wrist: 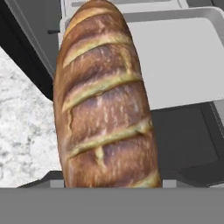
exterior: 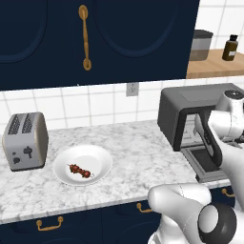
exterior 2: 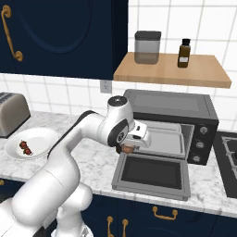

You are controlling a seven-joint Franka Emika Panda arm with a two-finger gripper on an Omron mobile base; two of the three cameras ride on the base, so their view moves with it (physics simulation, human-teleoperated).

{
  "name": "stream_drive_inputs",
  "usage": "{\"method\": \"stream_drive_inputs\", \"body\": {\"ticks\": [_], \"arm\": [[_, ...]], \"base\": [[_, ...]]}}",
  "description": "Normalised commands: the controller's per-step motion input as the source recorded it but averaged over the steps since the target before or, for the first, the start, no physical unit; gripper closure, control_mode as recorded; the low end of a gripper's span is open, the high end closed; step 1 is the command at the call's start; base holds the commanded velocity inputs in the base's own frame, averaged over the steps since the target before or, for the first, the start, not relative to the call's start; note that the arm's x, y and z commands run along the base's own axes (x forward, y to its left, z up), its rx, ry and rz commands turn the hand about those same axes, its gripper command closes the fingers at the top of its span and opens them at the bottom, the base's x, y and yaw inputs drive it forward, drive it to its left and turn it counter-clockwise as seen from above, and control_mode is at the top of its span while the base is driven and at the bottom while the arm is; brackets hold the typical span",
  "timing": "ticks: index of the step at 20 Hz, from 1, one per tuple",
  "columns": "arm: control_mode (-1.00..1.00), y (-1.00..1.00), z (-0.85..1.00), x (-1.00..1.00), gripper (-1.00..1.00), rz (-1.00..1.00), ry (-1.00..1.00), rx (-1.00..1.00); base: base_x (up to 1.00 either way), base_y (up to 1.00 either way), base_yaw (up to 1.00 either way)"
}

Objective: Pick up the kebab skewer and baguette bread, and place them inside the toaster oven. Close the toaster oven door and start by setting the timer.

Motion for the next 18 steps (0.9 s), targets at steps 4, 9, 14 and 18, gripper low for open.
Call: {"method": "stream_drive_inputs", "body": {"ticks": [4,9,14,18], "arm": [[-1.0,-0.22,-0.01,0.3,1.0,0.03,0.0,0.0],[-1.0,-0.03,-0.16,0.31,1.0,0.02,0.0,0.0],[-1.0,0.0,-0.29,0.23,1.0,0.03,0.0,0.0],[-1.0,-0.11,-0.09,0.31,1.0,0.03,0.0,0.0]], "base": [[0.0,0.0,0.0],[0.0,0.0,0.0],[0.0,0.0,0.0],[0.0,0.0,0.0]]}}
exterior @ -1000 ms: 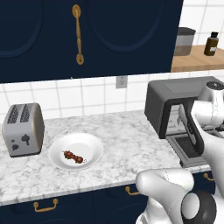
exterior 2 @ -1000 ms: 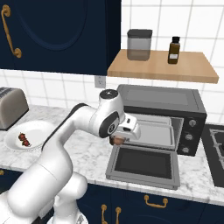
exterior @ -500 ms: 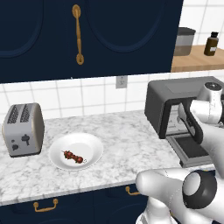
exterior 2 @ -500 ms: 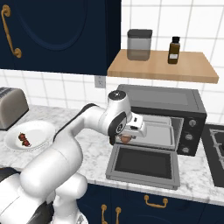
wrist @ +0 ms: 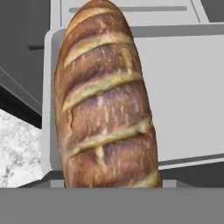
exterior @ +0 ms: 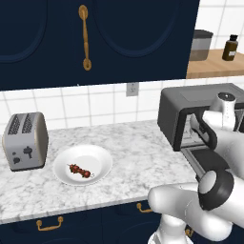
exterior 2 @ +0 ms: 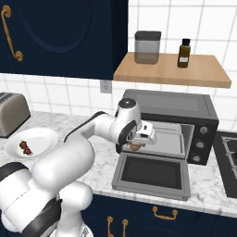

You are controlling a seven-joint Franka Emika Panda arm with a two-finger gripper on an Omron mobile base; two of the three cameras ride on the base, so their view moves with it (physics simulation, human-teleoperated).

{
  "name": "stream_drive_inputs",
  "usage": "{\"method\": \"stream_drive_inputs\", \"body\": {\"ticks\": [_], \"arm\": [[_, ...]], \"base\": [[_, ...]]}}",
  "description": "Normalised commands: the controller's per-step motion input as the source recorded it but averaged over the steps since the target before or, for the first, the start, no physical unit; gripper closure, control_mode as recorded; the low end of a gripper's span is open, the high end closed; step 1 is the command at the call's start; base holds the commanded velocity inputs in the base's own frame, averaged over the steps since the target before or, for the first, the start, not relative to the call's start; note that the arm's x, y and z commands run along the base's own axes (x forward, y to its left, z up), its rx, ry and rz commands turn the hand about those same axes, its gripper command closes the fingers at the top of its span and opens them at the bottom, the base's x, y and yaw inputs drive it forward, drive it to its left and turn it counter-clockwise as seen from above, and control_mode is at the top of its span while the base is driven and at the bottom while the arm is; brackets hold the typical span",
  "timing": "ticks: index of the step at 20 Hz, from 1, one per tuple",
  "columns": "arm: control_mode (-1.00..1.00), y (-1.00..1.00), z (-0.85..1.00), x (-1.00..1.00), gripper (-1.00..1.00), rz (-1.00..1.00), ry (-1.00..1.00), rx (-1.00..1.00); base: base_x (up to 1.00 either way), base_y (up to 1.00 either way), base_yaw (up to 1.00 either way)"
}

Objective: Pick up the kebab skewer and baguette bread, and place them inside the toaster oven. Close the toaster oven door and start by setting the timer.

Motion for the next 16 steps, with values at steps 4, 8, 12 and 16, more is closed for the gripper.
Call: {"method": "stream_drive_inputs", "body": {"ticks": [4,8,12,16], "arm": [[-1.0,-0.04,-0.04,0.18,1.0,0.02,0.0,0.0],[-1.0,0.0,-0.19,0.17,1.0,0.02,0.0,0.0],[-1.0,0.0,-0.18,0.14,1.0,0.03,-0.02,0.0],[-1.0,-0.01,-0.14,0.11,1.0,0.01,-0.01,0.0]], "base": [[0.0,0.0,0.0],[0.0,0.0,0.0],[0.0,0.0,0.0],[0.0,0.0,0.0]]}}
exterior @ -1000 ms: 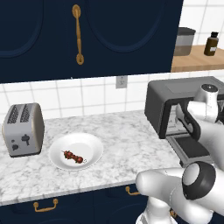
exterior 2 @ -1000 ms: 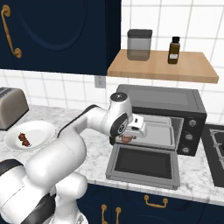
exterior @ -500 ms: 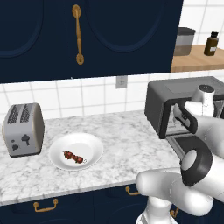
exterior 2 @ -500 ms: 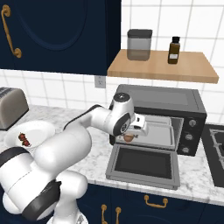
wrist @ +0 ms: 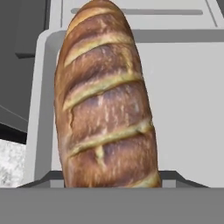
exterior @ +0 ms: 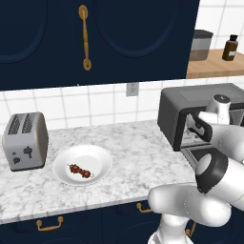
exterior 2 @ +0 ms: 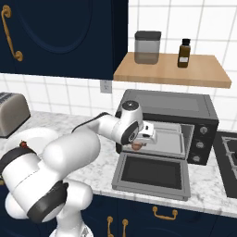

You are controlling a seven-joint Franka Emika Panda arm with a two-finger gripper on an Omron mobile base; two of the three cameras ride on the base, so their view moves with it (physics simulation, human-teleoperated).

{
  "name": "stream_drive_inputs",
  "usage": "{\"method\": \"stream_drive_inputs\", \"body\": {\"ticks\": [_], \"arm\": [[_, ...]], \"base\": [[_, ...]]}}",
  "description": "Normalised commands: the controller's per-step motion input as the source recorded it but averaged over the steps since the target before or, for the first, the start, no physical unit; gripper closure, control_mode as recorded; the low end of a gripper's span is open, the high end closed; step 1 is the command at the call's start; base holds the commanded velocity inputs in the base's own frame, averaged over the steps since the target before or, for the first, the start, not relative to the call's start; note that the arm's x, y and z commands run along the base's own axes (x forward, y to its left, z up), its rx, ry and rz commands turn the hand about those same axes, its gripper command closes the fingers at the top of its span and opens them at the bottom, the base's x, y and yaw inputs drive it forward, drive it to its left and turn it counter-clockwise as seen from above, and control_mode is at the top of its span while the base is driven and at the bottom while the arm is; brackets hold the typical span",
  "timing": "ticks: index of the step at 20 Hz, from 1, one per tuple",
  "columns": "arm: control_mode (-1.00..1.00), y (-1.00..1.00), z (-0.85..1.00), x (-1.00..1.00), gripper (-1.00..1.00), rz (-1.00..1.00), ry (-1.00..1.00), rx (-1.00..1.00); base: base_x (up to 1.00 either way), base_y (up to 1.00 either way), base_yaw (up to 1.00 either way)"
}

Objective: Pick up the kebab skewer and baguette bread, and place them inside the toaster oven. Close the toaster oven door and start by setting the timer.

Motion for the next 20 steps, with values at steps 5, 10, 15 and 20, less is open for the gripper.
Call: {"method": "stream_drive_inputs", "body": {"ticks": [5,10,15,20], "arm": [[-1.0,-0.04,-0.15,0.03,1.0,0.02,-0.01,0.0],[-1.0,-0.06,-0.12,-0.02,1.0,0.0,0.0,0.0],[-1.0,0.0,-0.06,0.0,-1.0,0.0,0.0,0.0],[-1.0,0.0,0.14,-0.01,-1.0,0.0,-0.06,0.0]], "base": [[0.0,0.0,0.0],[0.0,0.0,0.0],[0.0,0.0,0.0],[0.0,0.0,0.0]]}}
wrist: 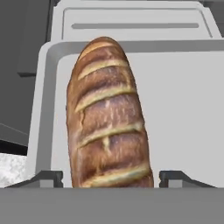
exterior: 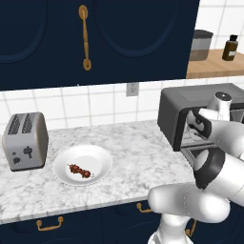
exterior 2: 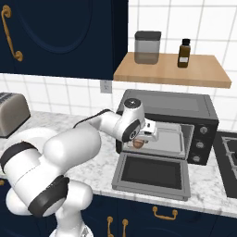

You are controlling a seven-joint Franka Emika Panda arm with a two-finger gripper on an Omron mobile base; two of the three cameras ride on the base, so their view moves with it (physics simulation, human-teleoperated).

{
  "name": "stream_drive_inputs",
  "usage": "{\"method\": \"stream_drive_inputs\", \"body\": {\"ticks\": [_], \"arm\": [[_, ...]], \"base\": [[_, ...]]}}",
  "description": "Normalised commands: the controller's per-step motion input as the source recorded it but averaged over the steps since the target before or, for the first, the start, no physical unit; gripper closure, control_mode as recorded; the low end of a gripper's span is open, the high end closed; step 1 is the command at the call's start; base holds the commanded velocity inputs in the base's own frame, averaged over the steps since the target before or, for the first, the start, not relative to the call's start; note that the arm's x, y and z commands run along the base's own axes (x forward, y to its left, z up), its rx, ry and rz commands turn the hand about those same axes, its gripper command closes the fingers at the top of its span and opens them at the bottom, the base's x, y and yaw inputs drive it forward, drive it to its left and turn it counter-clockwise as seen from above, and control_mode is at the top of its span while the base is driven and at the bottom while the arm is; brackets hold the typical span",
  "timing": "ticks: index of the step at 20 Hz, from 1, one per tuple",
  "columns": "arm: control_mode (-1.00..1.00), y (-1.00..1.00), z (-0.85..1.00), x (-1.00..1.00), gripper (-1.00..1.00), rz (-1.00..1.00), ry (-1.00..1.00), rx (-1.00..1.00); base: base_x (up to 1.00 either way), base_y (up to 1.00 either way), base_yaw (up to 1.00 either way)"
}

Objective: Pick up the kebab skewer and baguette bread, and place them inside the toaster oven. Close the toaster oven door and start by setting the timer.

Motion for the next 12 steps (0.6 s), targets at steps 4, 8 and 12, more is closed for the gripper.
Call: {"method": "stream_drive_inputs", "body": {"ticks": [4,8,12], "arm": [[-1.0,0.0,0.46,-0.27,-1.0,0.03,-0.01,0.0],[-1.0,0.36,0.41,-0.89,-1.0,0.0,-0.02,0.0],[-1.0,0.97,0.0,-1.0,-1.0,-0.1,0.0,0.0]], "base": [[0.0,0.0,0.0],[0.0,0.0,0.0],[0.0,0.0,0.0]]}}
